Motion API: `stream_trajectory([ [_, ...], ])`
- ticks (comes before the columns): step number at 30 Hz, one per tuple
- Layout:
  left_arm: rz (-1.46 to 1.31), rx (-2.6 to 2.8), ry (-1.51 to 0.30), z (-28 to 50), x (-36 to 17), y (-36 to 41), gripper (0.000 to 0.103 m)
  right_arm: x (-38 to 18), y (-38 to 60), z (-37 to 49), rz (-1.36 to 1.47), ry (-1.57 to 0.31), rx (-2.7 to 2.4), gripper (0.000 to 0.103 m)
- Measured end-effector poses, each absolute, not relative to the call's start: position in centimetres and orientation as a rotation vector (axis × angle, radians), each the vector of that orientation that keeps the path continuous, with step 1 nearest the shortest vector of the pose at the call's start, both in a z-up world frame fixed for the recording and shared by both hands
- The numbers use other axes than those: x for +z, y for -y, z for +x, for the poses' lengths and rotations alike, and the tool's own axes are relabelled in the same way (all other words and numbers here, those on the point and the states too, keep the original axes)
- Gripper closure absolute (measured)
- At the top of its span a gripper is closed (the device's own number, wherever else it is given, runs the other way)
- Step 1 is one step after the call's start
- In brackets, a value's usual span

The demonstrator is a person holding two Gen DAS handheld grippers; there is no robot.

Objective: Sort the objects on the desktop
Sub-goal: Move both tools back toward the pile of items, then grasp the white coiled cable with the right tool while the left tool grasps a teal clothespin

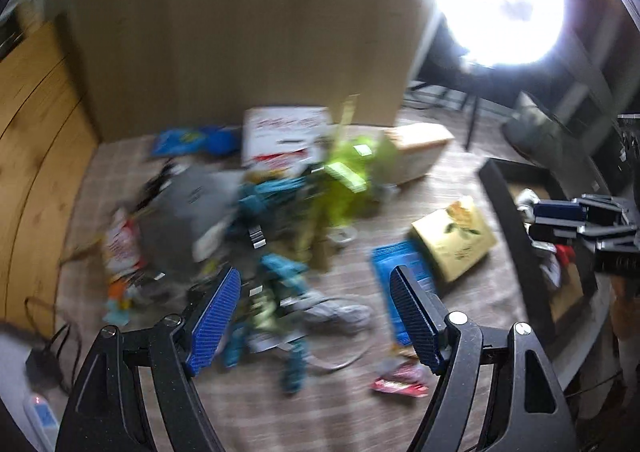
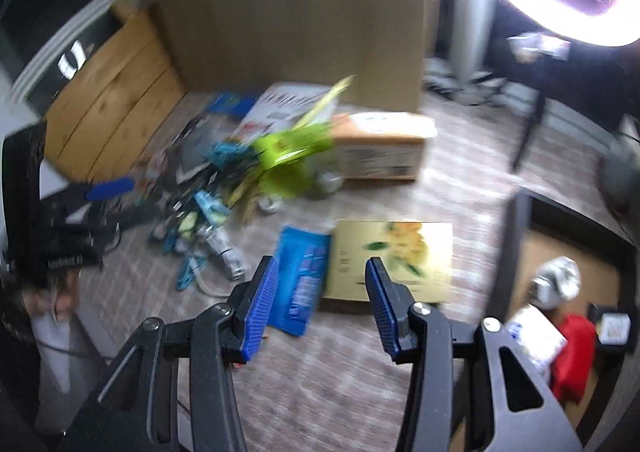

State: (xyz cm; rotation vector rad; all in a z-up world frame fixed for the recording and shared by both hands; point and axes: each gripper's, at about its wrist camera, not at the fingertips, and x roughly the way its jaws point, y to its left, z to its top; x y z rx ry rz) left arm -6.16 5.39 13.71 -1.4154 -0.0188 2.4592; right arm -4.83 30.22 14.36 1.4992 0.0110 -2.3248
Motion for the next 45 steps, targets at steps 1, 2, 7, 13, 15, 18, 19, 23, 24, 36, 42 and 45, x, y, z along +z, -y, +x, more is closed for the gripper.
stream_trajectory([
  [1, -1.429, 2.462, 0.031, -6.1, 13.4, -4.7, 0.029, 13.7, -29.2, -5.2, 1.515, -0.013, -2.272, 0.058],
  [2, -1.449, 2.462, 0.045, -5.8, 12.8, -3.9, 0.032, 13.1, -28.3, -5.6, 1.53, -0.01, -2.223, 0.059],
  [7, -1.538, 2.423, 0.056, -4.8, 9.5, -3.1, 0.038, 9.3, -22.6, -6.8, 1.584, -0.059, -2.019, 0.066],
  [13, -1.618, 2.342, 0.036, -3.8, 5.7, -4.6, 0.04, 4.3, -17.8, -8.1, 1.676, -0.124, -1.882, 0.069],
  [15, -1.631, 2.336, 0.006, -3.5, 4.8, -5.2, 0.04, 3.1, -17.0, -8.6, 1.694, -0.147, -1.884, 0.069],
  [18, -1.645, 2.329, -0.021, -3.4, 3.9, -5.7, 0.04, 2.0, -16.1, -9.1, 1.71, -0.171, -1.885, 0.069],
  [19, -1.653, 2.318, -0.013, -3.3, 3.5, -5.7, 0.04, 1.8, -15.8, -9.2, 1.712, -0.183, -1.887, 0.069],
  [23, -1.684, 2.303, -0.013, -3.4, 2.4, -5.8, 0.048, 1.1, -15.0, -9.8, 1.708, -0.248, -1.906, 0.069],
  [24, -1.689, 2.301, -0.005, -3.5, 2.3, -5.8, 0.049, 1.0, -15.0, -10.0, 1.713, -0.236, -1.898, 0.069],
  [36, -1.69, 2.277, 0.076, -3.9, 1.4, -5.0, 0.081, 0.9, -13.6, -8.7, 1.684, -0.341, -1.886, 0.076],
  [42, -1.691, 2.289, 0.113, -3.5, 1.5, -3.8, 0.092, 1.3, -14.6, -7.7, 1.702, -0.28, -1.874, 0.084],
  [45, -1.679, 2.298, 0.122, -2.8, 2.0, -3.1, 0.092, 1.7, -15.3, -7.0, 1.703, -0.186, -1.838, 0.084],
])
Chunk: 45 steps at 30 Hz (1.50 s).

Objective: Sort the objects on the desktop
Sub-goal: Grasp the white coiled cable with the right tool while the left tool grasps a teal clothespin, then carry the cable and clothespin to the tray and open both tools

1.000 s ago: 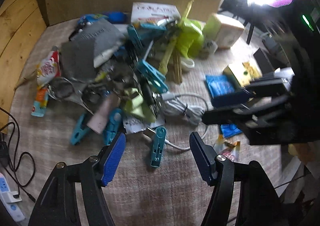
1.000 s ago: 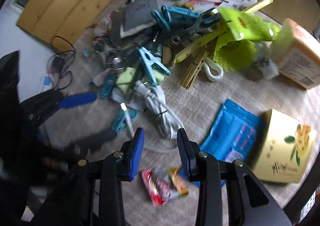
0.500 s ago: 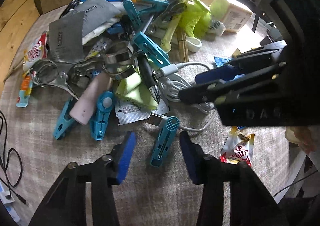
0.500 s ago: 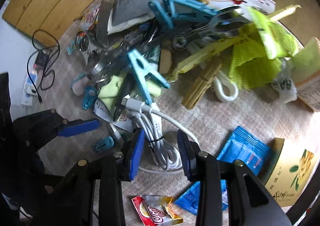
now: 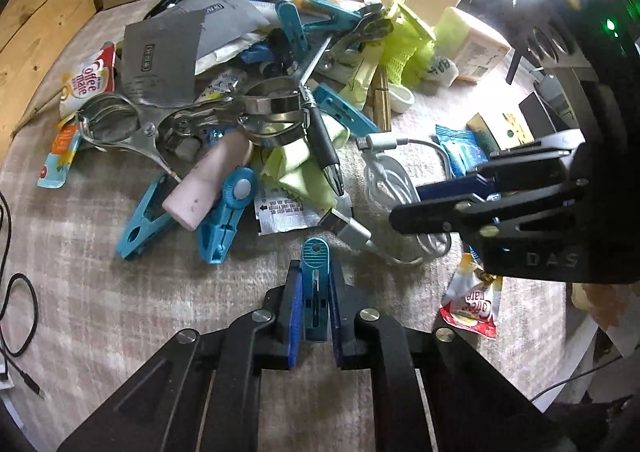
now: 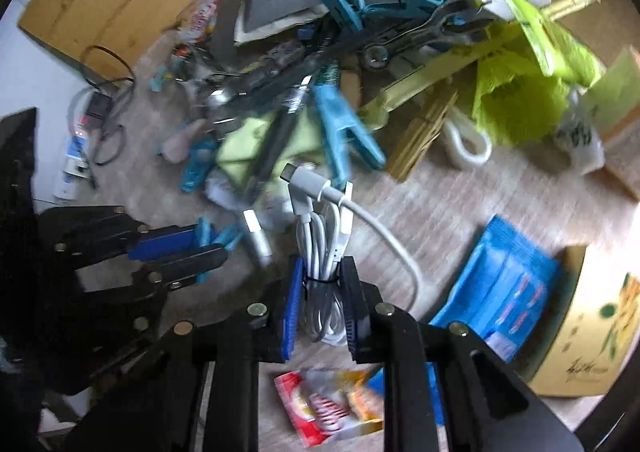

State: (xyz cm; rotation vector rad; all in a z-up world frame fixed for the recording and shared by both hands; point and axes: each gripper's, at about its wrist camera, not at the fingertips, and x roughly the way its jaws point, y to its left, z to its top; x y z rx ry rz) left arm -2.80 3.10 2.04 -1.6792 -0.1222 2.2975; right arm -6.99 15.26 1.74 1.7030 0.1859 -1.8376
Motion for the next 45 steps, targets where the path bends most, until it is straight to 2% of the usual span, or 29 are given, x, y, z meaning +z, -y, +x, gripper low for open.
stream_trajectory([
  [8, -1.627, 2.341, 0.133, -2.2, 4.2, -2.6, 0.092, 4.0, -18.2, -5.7, 1.699, 0.028, -1.744, 0.084],
  [12, -1.603, 2.354, 0.122, -2.1, 5.1, -2.8, 0.092, 4.2, -19.3, -5.0, 1.739, 0.033, -1.699, 0.084],
  [16, -1.575, 2.36, 0.105, -2.2, 5.7, -4.0, 0.092, 3.2, -21.6, -4.3, 1.79, -0.093, -1.717, 0.084],
  [24, -1.539, 2.311, 0.035, -1.8, 6.8, -7.7, 0.092, 5.3, -27.7, -3.4, 1.772, -0.08, -1.874, 0.084],
  [36, -1.363, 2.084, -0.132, -1.7, 10.3, -22.8, 0.092, 10.4, -41.5, -2.1, 1.715, 0.197, -2.3, 0.084],
  [45, -1.238, 1.797, -0.32, 2.9, 11.2, -37.2, 0.092, 11.1, -55.5, 2.2, 1.799, 0.446, -2.578, 0.084],
])
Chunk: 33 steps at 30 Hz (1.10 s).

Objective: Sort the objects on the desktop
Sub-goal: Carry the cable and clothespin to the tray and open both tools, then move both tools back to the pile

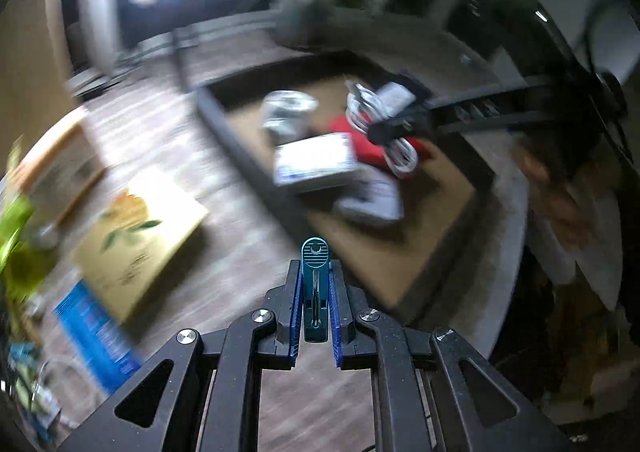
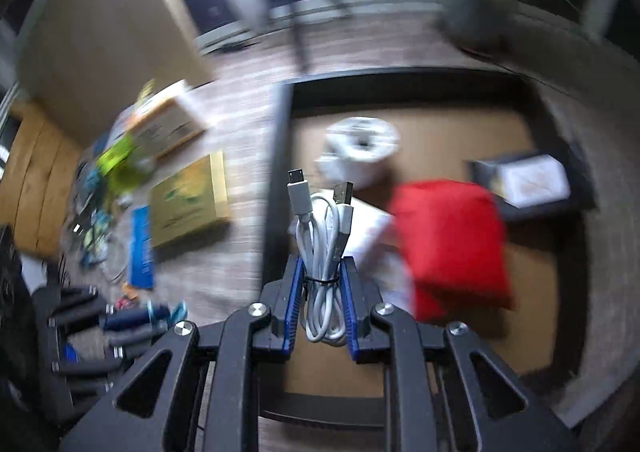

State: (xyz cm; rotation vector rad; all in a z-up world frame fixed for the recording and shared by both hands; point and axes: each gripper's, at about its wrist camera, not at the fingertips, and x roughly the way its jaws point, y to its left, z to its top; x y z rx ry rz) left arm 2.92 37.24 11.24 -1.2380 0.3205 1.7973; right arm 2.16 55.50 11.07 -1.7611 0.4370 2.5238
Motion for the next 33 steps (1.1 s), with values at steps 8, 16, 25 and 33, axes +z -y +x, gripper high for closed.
stream_trajectory([
  [8, -1.174, 1.665, -0.445, 6.9, 11.2, -44.4, 0.092, 11.4, -63.7, 5.6, -1.62, -0.541, 2.393, 0.084],
  [16, -1.182, 1.588, -0.449, 8.5, 11.0, -47.0, 0.092, 11.1, -65.7, 6.9, -1.583, -0.583, 2.342, 0.084],
  [25, -1.151, 1.66, -0.464, 8.7, 12.0, -46.0, 0.041, 12.8, -62.1, 5.5, -1.537, -0.405, 2.451, 0.036],
  [33, -1.173, 1.8, -0.405, 5.5, 13.3, -40.3, 0.045, 14.4, -56.3, 1.8, -1.584, -0.308, 2.589, 0.036],
])
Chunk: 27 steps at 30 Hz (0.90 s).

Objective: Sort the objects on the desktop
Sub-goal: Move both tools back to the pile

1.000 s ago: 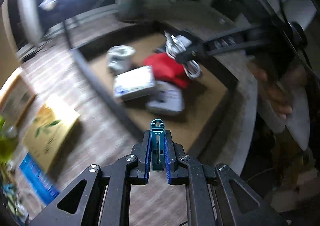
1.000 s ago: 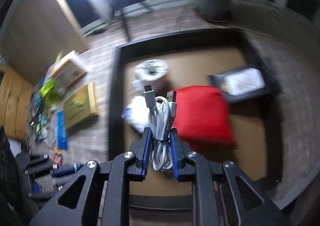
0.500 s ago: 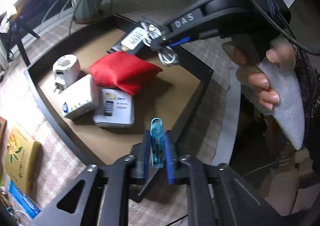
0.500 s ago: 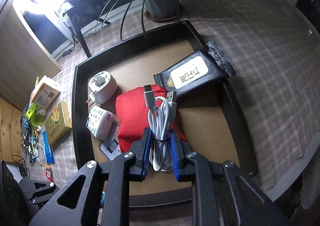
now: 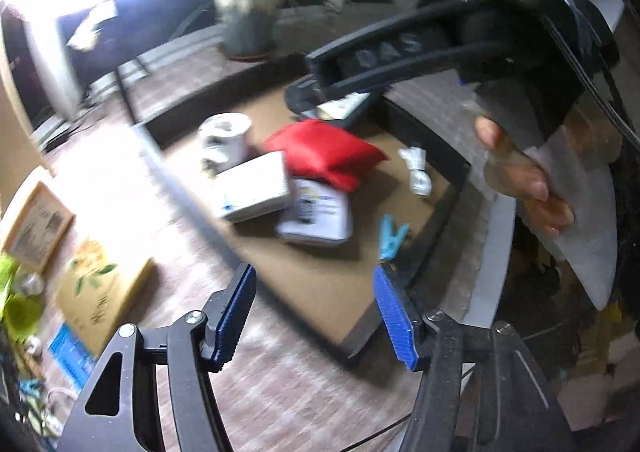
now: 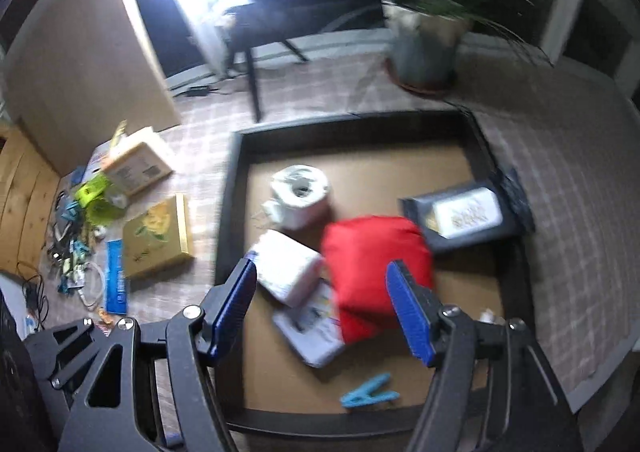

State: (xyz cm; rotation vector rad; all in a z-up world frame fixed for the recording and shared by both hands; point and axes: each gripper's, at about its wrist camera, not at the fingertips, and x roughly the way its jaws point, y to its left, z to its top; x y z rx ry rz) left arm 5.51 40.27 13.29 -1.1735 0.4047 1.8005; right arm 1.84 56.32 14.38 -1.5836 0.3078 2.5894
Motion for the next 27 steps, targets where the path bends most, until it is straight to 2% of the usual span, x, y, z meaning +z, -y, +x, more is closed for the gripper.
stream_trajectory([
  [16, -1.378, 2.239, -0.194, -3.7, 11.7, -20.0, 0.05, 14.2, -39.2, -6.0, -1.823, -0.05, 2.868, 0.038],
  [22, -1.464, 2.395, -0.056, -6.1, 11.2, -11.0, 0.053, 13.4, -32.0, -8.4, -1.936, 0.107, 2.938, 0.048],
  [27, -1.544, 2.503, 0.092, -7.7, 10.3, -3.4, 0.058, 11.3, -27.1, -10.9, -2.083, 0.159, 2.925, 0.058],
])
